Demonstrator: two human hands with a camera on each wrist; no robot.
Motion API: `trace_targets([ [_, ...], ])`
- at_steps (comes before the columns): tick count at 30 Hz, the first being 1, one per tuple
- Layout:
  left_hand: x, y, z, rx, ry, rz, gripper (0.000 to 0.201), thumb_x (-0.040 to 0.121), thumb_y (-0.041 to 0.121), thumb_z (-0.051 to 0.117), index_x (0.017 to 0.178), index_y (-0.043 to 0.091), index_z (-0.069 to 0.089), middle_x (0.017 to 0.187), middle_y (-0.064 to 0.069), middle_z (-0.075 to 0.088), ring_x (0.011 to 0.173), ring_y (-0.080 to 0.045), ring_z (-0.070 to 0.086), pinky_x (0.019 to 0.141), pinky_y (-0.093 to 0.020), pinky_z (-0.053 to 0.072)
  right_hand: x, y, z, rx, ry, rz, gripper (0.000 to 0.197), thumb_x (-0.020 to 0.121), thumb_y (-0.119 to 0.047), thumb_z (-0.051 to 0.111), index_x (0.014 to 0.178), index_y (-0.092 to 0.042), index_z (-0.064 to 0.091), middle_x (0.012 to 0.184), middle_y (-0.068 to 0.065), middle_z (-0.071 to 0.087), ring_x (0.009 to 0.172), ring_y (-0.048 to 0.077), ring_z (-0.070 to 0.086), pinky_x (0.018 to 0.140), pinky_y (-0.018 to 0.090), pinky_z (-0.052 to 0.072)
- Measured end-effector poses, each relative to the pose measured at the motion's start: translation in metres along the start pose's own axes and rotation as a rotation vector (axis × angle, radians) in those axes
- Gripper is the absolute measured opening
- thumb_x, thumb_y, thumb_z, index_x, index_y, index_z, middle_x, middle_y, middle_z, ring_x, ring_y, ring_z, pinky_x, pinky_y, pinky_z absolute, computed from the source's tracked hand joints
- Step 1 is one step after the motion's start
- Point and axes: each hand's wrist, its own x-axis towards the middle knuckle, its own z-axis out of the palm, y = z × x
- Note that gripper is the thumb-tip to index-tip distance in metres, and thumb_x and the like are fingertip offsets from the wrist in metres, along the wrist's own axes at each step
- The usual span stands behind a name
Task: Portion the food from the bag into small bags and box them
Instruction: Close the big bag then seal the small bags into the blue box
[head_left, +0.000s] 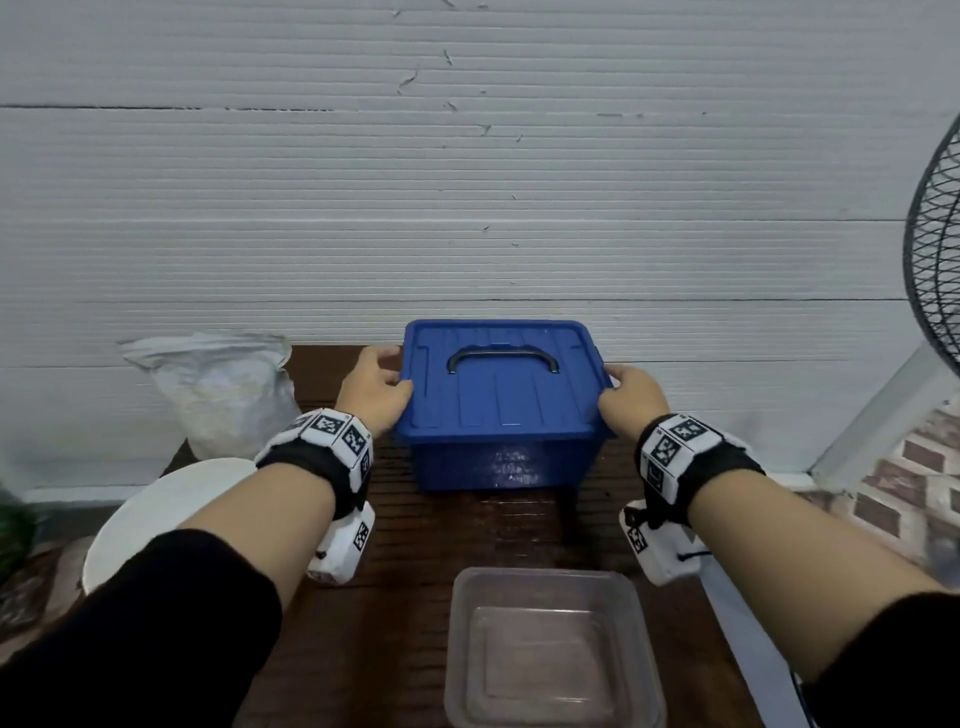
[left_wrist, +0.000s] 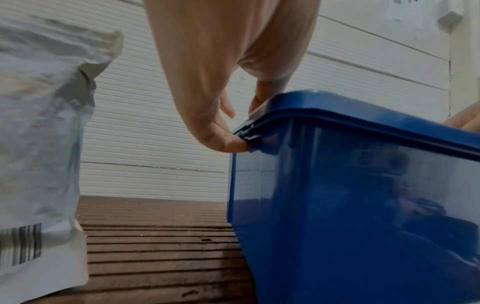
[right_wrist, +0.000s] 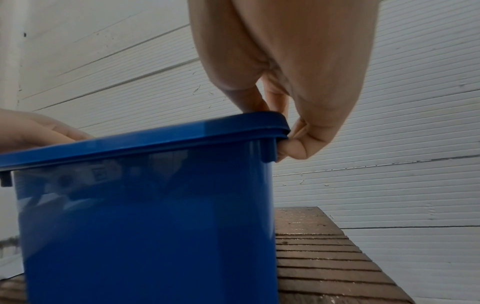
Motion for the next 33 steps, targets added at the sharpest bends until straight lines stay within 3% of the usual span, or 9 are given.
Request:
trace_targets([
  [6,0.016,0.002,0.002,0.010,0.006,0.004,0.041,0.093,0.011,0.057,0.131,0.017,0.043,0.105,-0.004,0.060,0.094,-0.021,0.060,0.076,-0.031,0.049,0.013,-0.003,0.005,-0.029,0.009,0.019,0.048,0.086,0.009,0.047,0.132,-0.004,0.052,0.128,0.016,0.057,0.116,0.033,0.053,0.085,0.028,0.043],
  [12,0.016,-0.009,0.010,0.038,-0.019,-0.017,0.044,0.094,0.014,0.057,0.134,0.015,0.041,0.116,-0.008,0.061,0.096,-0.020,0.059,0.077,-0.031,0.049,0.019,0.006,0.009,-0.092,-0.001,0.027,0.047,0.090,0.007,0.040,0.135,-0.002,0.048,0.132,0.018,0.055,0.119,0.033,0.051,0.081,0.023,0.037],
  [16,0.011,-0.011,0.013,0.015,0.008,-0.031,0.046,0.095,0.017,0.057,0.137,0.012,0.040,0.123,-0.010,0.060,0.106,-0.022,0.058,0.081,-0.029,0.047,0.021,0.013,0.013,-0.111,0.009,0.019,0.048,0.095,0.000,0.040,0.143,-0.005,0.039,0.141,0.016,0.048,0.126,0.031,0.047,0.095,0.026,0.038],
  [19,0.002,-0.012,0.013,0.039,0.026,-0.043,0.050,0.097,0.023,0.055,0.141,0.011,0.037,0.126,-0.010,0.059,0.114,-0.025,0.057,0.087,-0.029,0.046,0.019,0.017,0.013,-0.084,0.041,0.046,0.044,0.099,-0.008,0.042,0.143,-0.005,0.039,0.138,0.018,0.050,0.125,0.032,0.048,0.098,0.029,0.038],
  [24,-0.023,-0.018,0.014,0.058,-0.005,-0.063,0.052,0.097,0.032,0.054,0.141,0.011,0.037,0.123,-0.007,0.060,0.114,-0.023,0.056,0.087,-0.026,0.040,-0.002,0.026,0.006,-0.037,0.058,0.100,0.049,0.099,-0.021,0.046,0.142,0.001,0.034,0.144,0.019,0.042,0.132,0.032,0.040,0.104,0.032,0.032],
  [27,-0.041,-0.028,0.013,0.015,-0.025,-0.089,0.056,0.095,0.041,0.053,0.140,0.012,0.039,0.120,-0.005,0.060,0.110,-0.023,0.059,0.096,-0.035,0.047,-0.023,0.037,0.005,-0.049,0.030,0.133,0.050,0.098,-0.028,0.048,0.137,0.002,0.042,0.137,0.021,0.049,0.124,0.034,0.048,0.097,0.033,0.039],
  [30,-0.065,-0.040,0.011,-0.017,-0.078,-0.124,0.052,0.095,0.048,0.047,0.134,0.014,0.045,0.114,-0.004,0.063,0.097,-0.019,0.064,0.089,-0.041,0.053,-0.047,0.051,0.005,-0.079,-0.073,0.192,0.055,0.096,-0.043,0.047,0.127,0.002,0.051,0.123,0.021,0.059,0.108,0.035,0.059,0.084,0.035,0.047],
  [33,-0.094,-0.056,0.006,0.045,-0.130,-0.154,0.046,0.096,0.045,0.048,0.130,0.015,0.050,0.115,-0.004,0.064,0.101,-0.020,0.063,0.093,-0.038,0.051,-0.080,0.058,0.005,-0.220,-0.296,0.235,0.050,0.090,-0.051,0.054,0.096,-0.002,0.057,0.092,0.016,0.068,0.078,0.030,0.068,0.057,0.029,0.053],
])
